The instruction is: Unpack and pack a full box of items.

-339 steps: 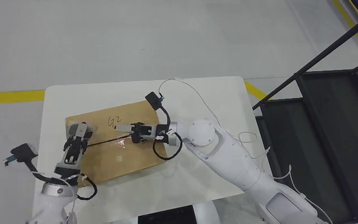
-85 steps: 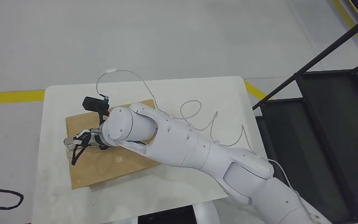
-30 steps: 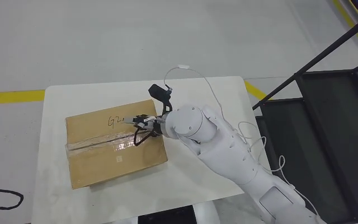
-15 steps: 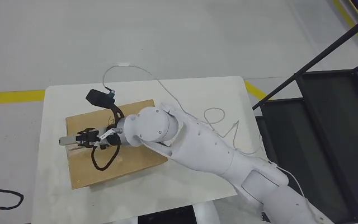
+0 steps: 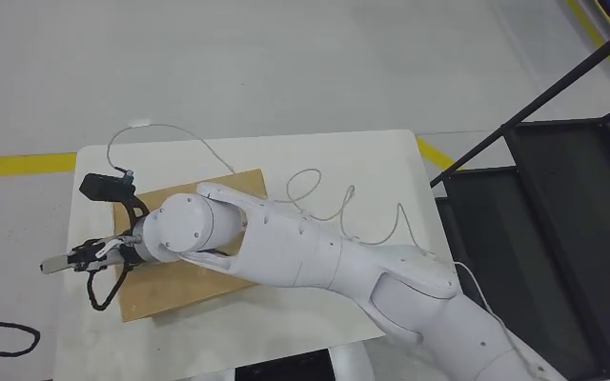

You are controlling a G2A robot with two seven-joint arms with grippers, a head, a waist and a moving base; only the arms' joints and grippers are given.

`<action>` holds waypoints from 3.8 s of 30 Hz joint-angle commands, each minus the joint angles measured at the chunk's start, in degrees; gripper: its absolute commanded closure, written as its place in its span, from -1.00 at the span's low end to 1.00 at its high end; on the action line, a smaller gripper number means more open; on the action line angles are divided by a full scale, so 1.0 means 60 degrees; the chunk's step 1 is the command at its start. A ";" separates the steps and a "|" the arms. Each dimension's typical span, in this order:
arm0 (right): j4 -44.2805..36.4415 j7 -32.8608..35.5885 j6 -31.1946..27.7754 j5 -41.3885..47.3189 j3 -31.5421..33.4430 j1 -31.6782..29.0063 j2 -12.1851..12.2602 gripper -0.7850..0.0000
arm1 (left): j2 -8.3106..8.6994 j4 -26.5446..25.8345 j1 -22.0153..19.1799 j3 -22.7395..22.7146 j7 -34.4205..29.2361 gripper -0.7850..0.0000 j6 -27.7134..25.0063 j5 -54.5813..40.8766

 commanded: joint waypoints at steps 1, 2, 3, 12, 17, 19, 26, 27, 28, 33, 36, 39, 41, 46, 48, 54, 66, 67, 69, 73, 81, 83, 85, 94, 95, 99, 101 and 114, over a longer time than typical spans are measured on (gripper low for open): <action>0.0338 -0.0095 -0.0084 0.0048 -0.0027 0.0030 -0.0143 -1.00 | 0.0000 0.0000 0.0000 0.0000 0.0000 -1.00 0.0000 0.0000; 0.0458 -0.0105 -0.0105 0.0049 -0.0040 0.0058 -0.0207 -1.00 | 0.0000 0.0000 0.0000 0.0000 0.0000 -1.00 0.0000 0.0000; 0.0563 -0.0095 -0.0114 0.0046 -0.0047 0.0087 -0.0265 -1.00 | 0.0000 0.0000 0.0000 0.0000 0.0000 -1.00 0.0000 0.0000; 0.1071 0.0166 0.0066 -0.0274 -0.0025 0.0206 -0.0555 -1.00 | 0.0000 0.0000 0.0000 0.0000 0.0000 -1.00 0.0000 0.0000; 0.1146 0.0357 0.0201 -0.0512 0.0056 0.0154 -0.0598 -1.00 | 0.0000 0.0000 0.0000 0.0000 0.0000 -1.00 0.0000 0.0000; 0.1161 0.0443 0.0240 -0.0600 0.0094 0.0115 -0.0604 -1.00 | 0.0000 0.0000 0.0000 0.0000 0.0000 -1.00 0.0000 0.0000; 0.1199 0.0663 0.0357 -0.0903 0.0341 -0.0044 -0.0561 -1.00 | 0.0000 0.0000 0.0000 0.0000 0.0000 -1.00 0.0000 0.0000; 0.1191 0.0683 0.0395 -0.0964 0.0385 -0.0072 -0.0543 -1.00 | 0.0000 0.0000 0.0000 0.0000 0.0000 -1.00 0.0000 0.0000; 0.1169 0.0686 0.0425 -0.1020 0.0442 -0.0105 -0.0521 -1.00 | 0.0000 0.0000 0.0000 0.0000 0.0000 -1.00 0.0000 0.0000; 0.0928 0.0789 0.0649 -0.1431 0.0682 -0.0352 -0.0350 -1.00 | 0.0000 0.0000 0.0000 0.0000 0.0000 -1.00 0.0000 0.0000; 0.0713 0.0915 0.0835 -0.1753 0.0830 -0.0528 -0.0204 -1.00 | 0.0000 0.0000 0.0000 0.0000 0.0000 -1.00 0.0000 0.0000; 0.0438 0.1051 0.1017 -0.2053 0.1034 -0.0743 -0.0031 -1.00 | 0.0000 0.0000 0.0000 0.0000 0.0000 -1.00 0.0000 0.0000; 0.0218 0.1090 0.1138 -0.2294 0.1182 -0.0906 0.0095 -1.00 | 0.0000 0.0000 0.0000 0.0000 0.0000 -1.00 0.0000 0.0000; -0.0307 0.1348 0.1476 -0.2901 0.1585 -0.1323 0.0440 -1.00 | 0.0000 0.0000 0.0000 0.0000 0.0000 -1.00 0.0000 0.0000; -0.0524 0.1476 0.1632 -0.3164 0.1753 -0.1487 0.0583 -1.00 | 0.0000 0.0000 0.0000 0.0000 0.0000 -1.00 0.0000 0.0000; -0.1134 0.2136 0.1952 -0.4096 0.2216 -0.1889 0.1036 -1.00 | 0.0000 0.0000 0.0000 0.0000 0.0000 -1.00 0.0000 0.0000; -0.2830 0.3335 0.2461 -0.5766 0.3333 -0.2761 0.1886 -1.00 | 0.0000 0.0000 0.0000 0.0000 0.0000 -1.00 0.0000 0.0000; -0.2949 0.3439 0.2478 -0.5899 0.3391 -0.2826 0.1944 -1.00 | 0.0000 0.0000 0.0000 0.0000 0.0000 -1.00 0.0000 0.0000; -0.3121 0.3655 0.2533 -0.6176 0.3510 -0.2954 0.2060 -1.00 | 0.0000 0.0000 0.0000 0.0000 0.0000 -1.00 0.0000 0.0000; -0.3403 0.4033 0.2782 -0.6832 0.3779 -0.3225 0.2303 -1.00 | 0.0000 0.0000 0.0000 0.0000 0.0000 -1.00 0.0000 0.0000; -0.4517 0.4405 0.3192 -0.7896 0.4694 -0.4127 0.2837 -1.00 | 0.0000 0.0000 0.0000 0.0000 0.0000 -1.00 0.0000 0.0000; -0.4795 0.4391 0.3206 -0.8083 0.4937 -0.4404 0.2977 -1.00 | 0.0000 0.0000 0.0000 0.0000 0.0000 -1.00 0.0000 0.0000; -0.5102 0.4370 0.3228 -0.8267 0.5167 -0.4675 0.3117 -1.00 | 0.0000 0.0000 0.0000 0.0000 0.0000 -1.00 0.0000 0.0000; -0.6793 0.4379 0.3218 -0.8247 0.5934 -0.5573 0.3590 -1.00 | 0.0000 0.0000 0.0000 0.0000 0.0000 -1.00 0.0000 0.0000; -0.6946 0.4403 0.3194 -0.8048 0.5941 -0.5575 0.3597 -1.00 | 0.0000 0.0000 0.0000 0.0000 0.0000 -1.00 0.0000 0.0000; -0.6847 0.4523 0.3074 -0.7603 0.5478 -0.5257 0.3548 -1.00 | 0.0000 0.0000 0.0000 0.0000 0.0000 -1.00 0.0000 0.0000; -0.6626 0.4435 0.3066 -0.7448 0.5139 -0.4955 0.3470 -1.00 | 0.0000 0.0000 0.0000 0.0000 0.0000 -1.00 0.0000 0.0000; -0.5344 0.2870 0.1807 -0.4910 0.3594 -0.3627 0.2765 -1.00 | 0.0000 0.0000 0.0000 0.0000 0.0000 -1.00 0.0000 0.0000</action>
